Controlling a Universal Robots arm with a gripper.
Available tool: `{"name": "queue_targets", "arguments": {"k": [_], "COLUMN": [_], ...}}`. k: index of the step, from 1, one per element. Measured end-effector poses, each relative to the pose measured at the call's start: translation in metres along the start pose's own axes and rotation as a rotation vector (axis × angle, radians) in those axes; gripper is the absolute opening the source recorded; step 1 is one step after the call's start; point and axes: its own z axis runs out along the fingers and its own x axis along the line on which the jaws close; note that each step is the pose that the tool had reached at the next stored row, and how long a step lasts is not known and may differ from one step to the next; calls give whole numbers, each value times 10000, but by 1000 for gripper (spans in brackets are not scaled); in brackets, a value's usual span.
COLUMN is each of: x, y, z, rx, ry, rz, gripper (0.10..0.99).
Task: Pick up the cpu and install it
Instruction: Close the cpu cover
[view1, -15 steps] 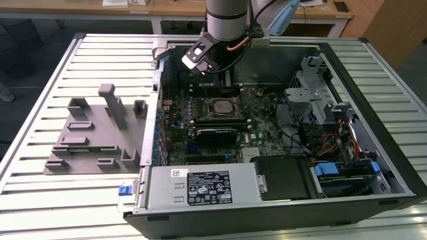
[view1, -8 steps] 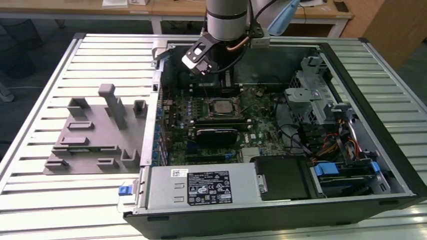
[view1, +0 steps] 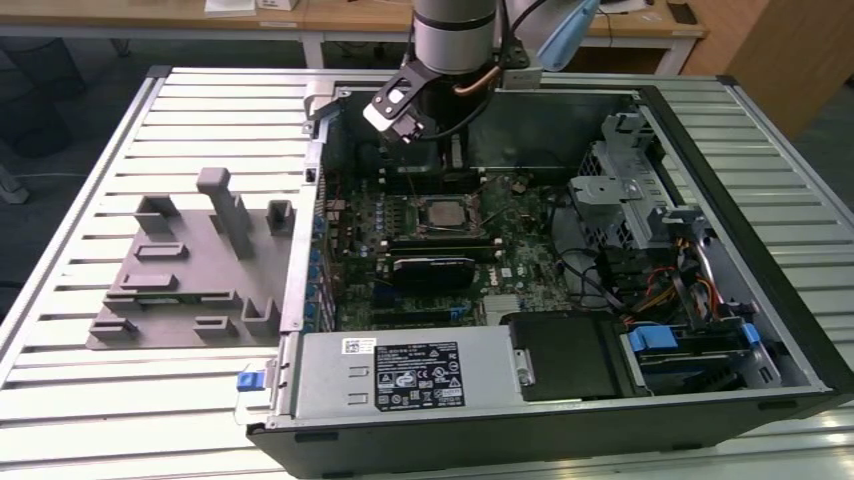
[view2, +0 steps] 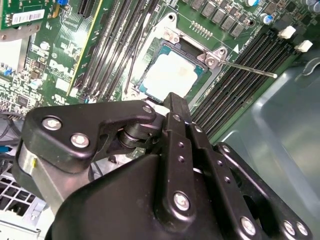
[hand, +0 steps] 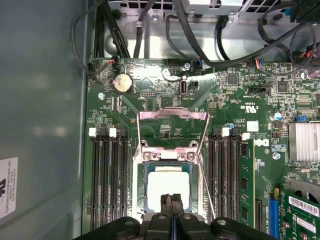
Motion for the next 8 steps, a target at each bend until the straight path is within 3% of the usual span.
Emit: {"name": "queue_targets", "arguments": {"k": [8], "x": [0], "y": [5], "z": [-78], "rx": [-2], "ry": [0], "rz": [0], "gripper": [106]}}
